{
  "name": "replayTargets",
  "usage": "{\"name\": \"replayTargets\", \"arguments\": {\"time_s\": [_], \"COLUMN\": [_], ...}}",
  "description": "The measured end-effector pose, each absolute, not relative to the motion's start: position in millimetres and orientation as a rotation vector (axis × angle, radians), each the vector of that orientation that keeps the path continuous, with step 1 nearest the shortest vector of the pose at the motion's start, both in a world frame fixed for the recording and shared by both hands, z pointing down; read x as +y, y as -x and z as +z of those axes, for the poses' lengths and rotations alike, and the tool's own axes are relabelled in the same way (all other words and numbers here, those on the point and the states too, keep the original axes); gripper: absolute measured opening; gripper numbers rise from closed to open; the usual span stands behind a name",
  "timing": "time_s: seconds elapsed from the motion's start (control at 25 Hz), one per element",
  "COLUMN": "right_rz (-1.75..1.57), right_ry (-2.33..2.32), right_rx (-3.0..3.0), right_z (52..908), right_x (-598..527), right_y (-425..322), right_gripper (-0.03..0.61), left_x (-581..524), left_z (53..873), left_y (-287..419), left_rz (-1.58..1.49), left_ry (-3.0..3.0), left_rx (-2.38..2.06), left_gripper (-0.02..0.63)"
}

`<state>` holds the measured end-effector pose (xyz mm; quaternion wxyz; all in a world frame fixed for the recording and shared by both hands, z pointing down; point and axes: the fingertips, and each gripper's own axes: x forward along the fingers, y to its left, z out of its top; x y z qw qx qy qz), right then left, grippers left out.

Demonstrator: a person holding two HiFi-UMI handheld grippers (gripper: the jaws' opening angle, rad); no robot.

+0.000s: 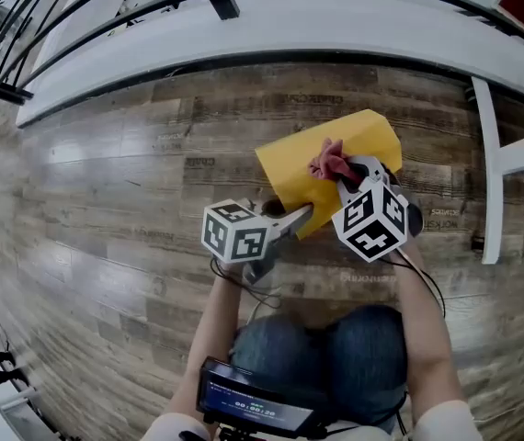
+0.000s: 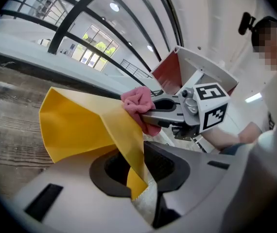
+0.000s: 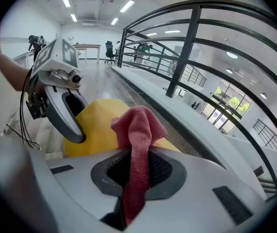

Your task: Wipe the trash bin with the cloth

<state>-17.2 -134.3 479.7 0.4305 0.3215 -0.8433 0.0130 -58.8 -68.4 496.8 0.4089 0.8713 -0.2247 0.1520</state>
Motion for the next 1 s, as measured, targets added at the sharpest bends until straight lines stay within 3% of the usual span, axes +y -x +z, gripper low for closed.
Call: {"name": "replayTargets", "arguments": {"time_s": [0.08, 0.2, 0.36, 0.44, 0.48, 0.52, 1.0], "right_rz": [0.030, 0.025, 0.010, -0.006, -0.017, -0.027, -0.115], "right_ry": [-0.804, -0.806, -0.817, -0.820, -0.824, -0.830, -0.703], "right_rx": [-2.103, -2.103, -2.104, -2.099, -2.095, -2.092, -2.276], "right_z": [479, 478, 478, 478, 477, 476, 401], "right_x": [-135, -137, -139, -140, -140, -141, -109], "right_y": [18, 19, 19, 20, 20, 19, 53], "right_gripper": [0.044, 0.043, 0.044, 0.043, 0.044, 0.044, 0.044], "left_x": [-58, -32, -12, -12, -14, -16, -48], "left_z": [501, 524, 560, 569, 570, 569, 499], "left_y": [57, 54, 43, 42, 43, 42, 46], "left_rz": [0.401, 0.561, 0.700, 0.769, 0.799, 0.820, 0.746], "left_ry": [-2.232, -2.253, -2.285, -2.319, -2.333, -2.342, -2.218], "left_rx": [-0.538, -0.498, -0.525, -0.570, -0.595, -0.601, -0.514], "left_gripper": [0.057, 0.133, 0.133, 0.111, 0.034, 0.016, 0.026]}}
